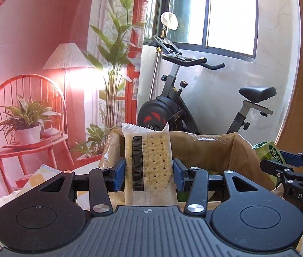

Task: Organize snacks
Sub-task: 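Carry both packets over the box and open both tools to drop them, then withdraw both tools from the box back toward the snack pile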

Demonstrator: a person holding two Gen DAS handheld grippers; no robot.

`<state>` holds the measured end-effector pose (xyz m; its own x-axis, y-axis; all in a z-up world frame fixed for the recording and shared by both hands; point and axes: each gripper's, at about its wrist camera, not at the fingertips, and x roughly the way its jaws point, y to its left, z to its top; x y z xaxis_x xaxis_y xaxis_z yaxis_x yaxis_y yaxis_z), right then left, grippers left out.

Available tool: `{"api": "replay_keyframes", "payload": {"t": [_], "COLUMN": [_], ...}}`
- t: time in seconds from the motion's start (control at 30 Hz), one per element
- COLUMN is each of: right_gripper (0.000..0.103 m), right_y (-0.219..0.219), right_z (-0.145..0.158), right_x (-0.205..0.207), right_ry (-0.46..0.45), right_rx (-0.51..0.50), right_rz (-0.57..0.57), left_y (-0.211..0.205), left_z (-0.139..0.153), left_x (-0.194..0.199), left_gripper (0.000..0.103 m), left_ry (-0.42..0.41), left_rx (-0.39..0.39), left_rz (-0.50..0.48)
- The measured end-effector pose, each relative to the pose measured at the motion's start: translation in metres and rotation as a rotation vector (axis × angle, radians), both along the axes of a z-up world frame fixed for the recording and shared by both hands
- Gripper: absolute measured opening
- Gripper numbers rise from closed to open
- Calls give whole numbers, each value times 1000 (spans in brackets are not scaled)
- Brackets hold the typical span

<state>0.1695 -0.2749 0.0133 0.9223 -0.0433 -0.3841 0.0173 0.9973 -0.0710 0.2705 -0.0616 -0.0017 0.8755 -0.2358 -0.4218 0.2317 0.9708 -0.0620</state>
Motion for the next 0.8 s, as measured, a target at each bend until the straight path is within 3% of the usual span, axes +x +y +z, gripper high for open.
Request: {"api": "replay_keyframes", "payload": {"t": [0.13, 0.2, 0.23, 0.27, 0.63, 0.8], "right_gripper": [42, 44, 47, 50, 54, 54], "right_y": [-6, -8, -9, -10, -20, -23], "right_z": [-10, -15, -16, -16, -5, -20], "right_x": [28, 34, 33, 30, -39, -63], "right_ry": [66, 96, 99, 92, 48, 67], "right_rx": [19, 27, 29, 37, 111, 122], "right_rz": [-23, -21, -25, -25, 30, 26], "left_y": [-11, -12, -11, -9, 35, 49], "left_z": [-6, -10, -11, -13, -8, -13], "left_x": [32, 38, 39, 35, -14, -33], "left_gripper": [49, 61, 72, 74, 74, 74], "left_ry": [54, 73, 73, 67, 99, 123], "left_rx": [25, 35, 38, 36, 31, 18], "left_rz": [-1, -10, -8, -11, -79, -69]}}
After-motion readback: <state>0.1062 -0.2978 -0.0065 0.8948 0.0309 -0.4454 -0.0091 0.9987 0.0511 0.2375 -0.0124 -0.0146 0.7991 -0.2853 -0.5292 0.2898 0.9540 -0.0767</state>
